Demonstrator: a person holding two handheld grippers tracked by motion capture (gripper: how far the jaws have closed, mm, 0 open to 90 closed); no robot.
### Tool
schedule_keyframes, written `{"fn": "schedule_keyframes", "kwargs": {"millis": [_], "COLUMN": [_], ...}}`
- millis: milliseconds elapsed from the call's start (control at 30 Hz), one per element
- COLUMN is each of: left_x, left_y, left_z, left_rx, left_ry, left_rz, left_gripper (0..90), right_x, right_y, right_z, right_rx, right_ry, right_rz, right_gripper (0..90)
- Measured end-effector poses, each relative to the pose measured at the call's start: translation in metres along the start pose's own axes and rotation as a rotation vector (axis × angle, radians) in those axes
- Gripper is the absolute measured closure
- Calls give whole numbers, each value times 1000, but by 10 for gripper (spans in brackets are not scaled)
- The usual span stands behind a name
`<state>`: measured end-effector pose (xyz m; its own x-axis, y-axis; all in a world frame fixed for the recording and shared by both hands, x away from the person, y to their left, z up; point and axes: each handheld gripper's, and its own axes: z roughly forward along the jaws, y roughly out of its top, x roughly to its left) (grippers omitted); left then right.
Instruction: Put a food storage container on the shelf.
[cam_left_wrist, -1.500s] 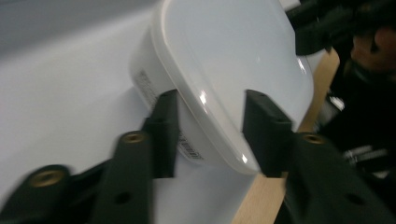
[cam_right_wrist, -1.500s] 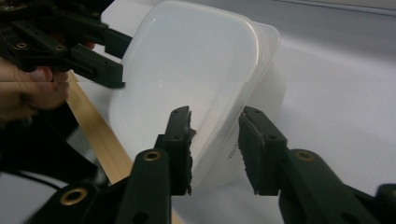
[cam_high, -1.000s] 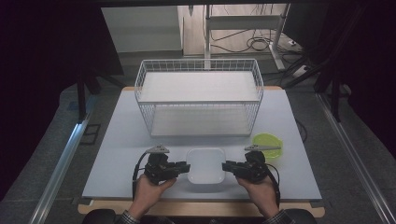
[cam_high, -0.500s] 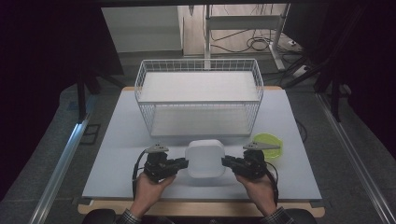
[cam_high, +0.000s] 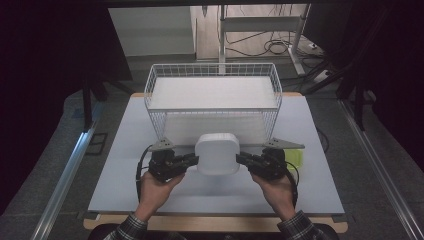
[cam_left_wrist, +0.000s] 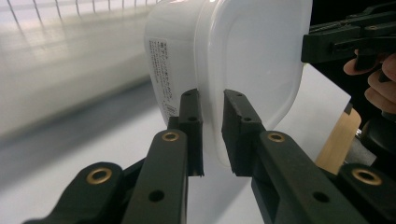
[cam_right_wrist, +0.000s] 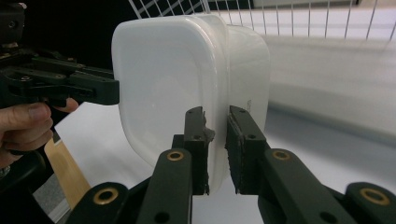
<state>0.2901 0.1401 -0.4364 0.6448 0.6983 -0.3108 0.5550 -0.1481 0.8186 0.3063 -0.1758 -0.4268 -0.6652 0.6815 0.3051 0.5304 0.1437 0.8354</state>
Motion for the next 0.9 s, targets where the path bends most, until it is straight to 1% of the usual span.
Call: {"fn": "schedule_keyframes", "kwargs": {"millis": [100,133,167,200,233,267,300,333,400,433,467,533,600,633,667,700,733,767,833,900], "left_x": [1,1,2,2,2,3,3,3,3,4,3,3,3,3,4,4,4,4,5,5], "left_y": [14,14,18,24,24,31,31,37,40,46,49,52,61,61,66,66,72,72,81,84], "left_z": [-6,-6,-8,-10,-10,-13,-13,-16,-17,-20,-21,-22,-26,-26,-29,-29,-31,-31,-34,-35], "left_rx": [-21,-21,-29,-38,-38,-48,-48,-55,-60,-65,-71,-75,-87,-87,-93,-93,-99,-99,-108,-111], "left_ry": [12,12,17,19,19,22,22,25,26,30,32,34,35,35,37,37,39,39,43,44], "left_rz": [11,11,14,17,17,21,21,28,32,41,37,44,49,49,49,49,51,51,57,60], "left_gripper": [787,787,787,787,787,787,787,788,788,788,788,788,789,789,789,789,789,790,790,790], "right_x": [2,2,2,3,3,3,3,3,4,4,4,4,4,4,4,4,5,5,6,6], "right_y": [15,19,19,27,27,36,38,42,48,52,55,61,67,67,73,76,79,83,88,91], "right_z": [1,1,1,1,1,1,1,1,0,0,0,0,0,0,-1,-1,-1,-1,-1,-1], "right_rx": [-18,-22,-22,-29,-29,-37,-39,-41,-47,-49,-52,-61,-66,-66,-71,-73,-77,-78,-86,-88], "right_ry": [1,1,1,1,1,7,8,8,10,12,14,16,18,18,20,20,21,20,22,21], "right_rz": [-16,-19,-19,-26,-26,-28,-30,-32,-37,-42,-42,-47,-47,-47,-53,-49,-50,-49,-51,-54], "right_gripper": [789,789,789,788,788,788,788,788,788,788,788,787,786,786,786,786,786,785,785,785]}}
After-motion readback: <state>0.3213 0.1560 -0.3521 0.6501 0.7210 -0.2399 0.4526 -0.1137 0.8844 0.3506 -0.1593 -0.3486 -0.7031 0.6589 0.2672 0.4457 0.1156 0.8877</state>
